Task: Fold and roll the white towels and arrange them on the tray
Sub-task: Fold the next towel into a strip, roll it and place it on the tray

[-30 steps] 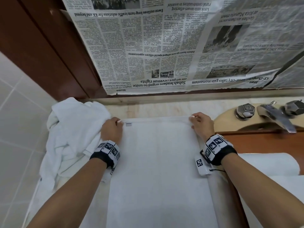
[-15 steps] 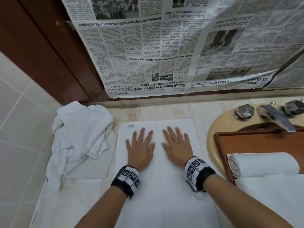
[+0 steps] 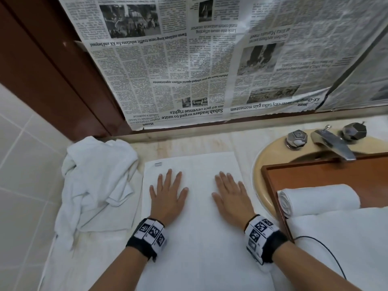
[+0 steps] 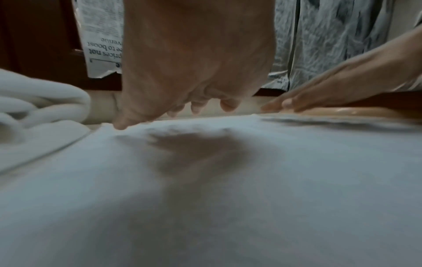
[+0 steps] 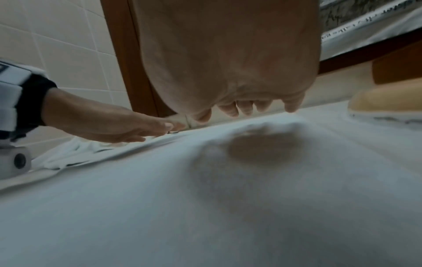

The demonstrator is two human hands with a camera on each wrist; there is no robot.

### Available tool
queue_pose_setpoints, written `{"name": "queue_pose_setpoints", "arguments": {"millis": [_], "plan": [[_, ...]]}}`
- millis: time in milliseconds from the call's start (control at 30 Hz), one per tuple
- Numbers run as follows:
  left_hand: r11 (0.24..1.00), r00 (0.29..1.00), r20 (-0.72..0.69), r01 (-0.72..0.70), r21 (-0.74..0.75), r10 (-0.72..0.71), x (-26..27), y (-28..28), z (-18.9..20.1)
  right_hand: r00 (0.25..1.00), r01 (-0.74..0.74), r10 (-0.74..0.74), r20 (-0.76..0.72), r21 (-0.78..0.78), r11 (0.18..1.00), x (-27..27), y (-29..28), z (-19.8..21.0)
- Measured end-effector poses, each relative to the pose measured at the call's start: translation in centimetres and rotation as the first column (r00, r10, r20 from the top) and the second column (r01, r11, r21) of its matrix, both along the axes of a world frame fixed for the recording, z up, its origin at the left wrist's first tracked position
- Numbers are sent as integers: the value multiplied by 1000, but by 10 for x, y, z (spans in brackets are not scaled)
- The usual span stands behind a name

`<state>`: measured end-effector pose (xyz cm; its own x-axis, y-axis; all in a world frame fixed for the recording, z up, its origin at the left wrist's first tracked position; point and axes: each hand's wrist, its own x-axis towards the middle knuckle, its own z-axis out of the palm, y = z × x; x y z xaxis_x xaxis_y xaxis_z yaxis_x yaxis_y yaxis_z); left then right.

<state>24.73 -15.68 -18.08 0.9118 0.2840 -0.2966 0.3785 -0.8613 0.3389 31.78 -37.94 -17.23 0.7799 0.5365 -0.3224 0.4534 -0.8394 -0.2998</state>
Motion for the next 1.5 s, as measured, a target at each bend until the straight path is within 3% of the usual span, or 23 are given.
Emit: {"name": "queue_pose_setpoints", "arguments": {"millis": [200,300,367,500,633,733,900,1133,1333,1500], "plan": [[998,997,-58,48,40,-45,-10,2,-5,987,159,-158,14,-104,982,1,-25,-9],[1000,999,-45,-2,25,3,2,4,3,970,242,-242,5,20,970,0,-31,7],[1000,999,35,10,18,-11,18,-3,12,938,345,-343,-37,115,931,-5,-36,20],[983,962,214,179,-36,-168,54,-37,28,871,491,-483,-90,135,861,-20,-54,26],[907,897,196,416,-64,-397,87,-88,27,861,509,-500,-98,171,843,-28,-67,15],[881,871,154,474,-17,-466,106,-114,22,849,528,-518,-105,190,827,-28,-72,12],[887,873,160,461,35,-460,119,-127,12,822,568,-558,-113,225,792,-30,-73,7],[904,895,144,427,-5,-422,122,-129,10,805,593,-585,-100,107,798,-36,-63,7],[925,922,184,365,-108,-342,119,-126,11,784,620,-604,-143,229,750,-45,-69,12],[932,943,184,312,-185,-279,114,-124,11,778,628,-589,-219,241,740,-41,-72,15]]}}
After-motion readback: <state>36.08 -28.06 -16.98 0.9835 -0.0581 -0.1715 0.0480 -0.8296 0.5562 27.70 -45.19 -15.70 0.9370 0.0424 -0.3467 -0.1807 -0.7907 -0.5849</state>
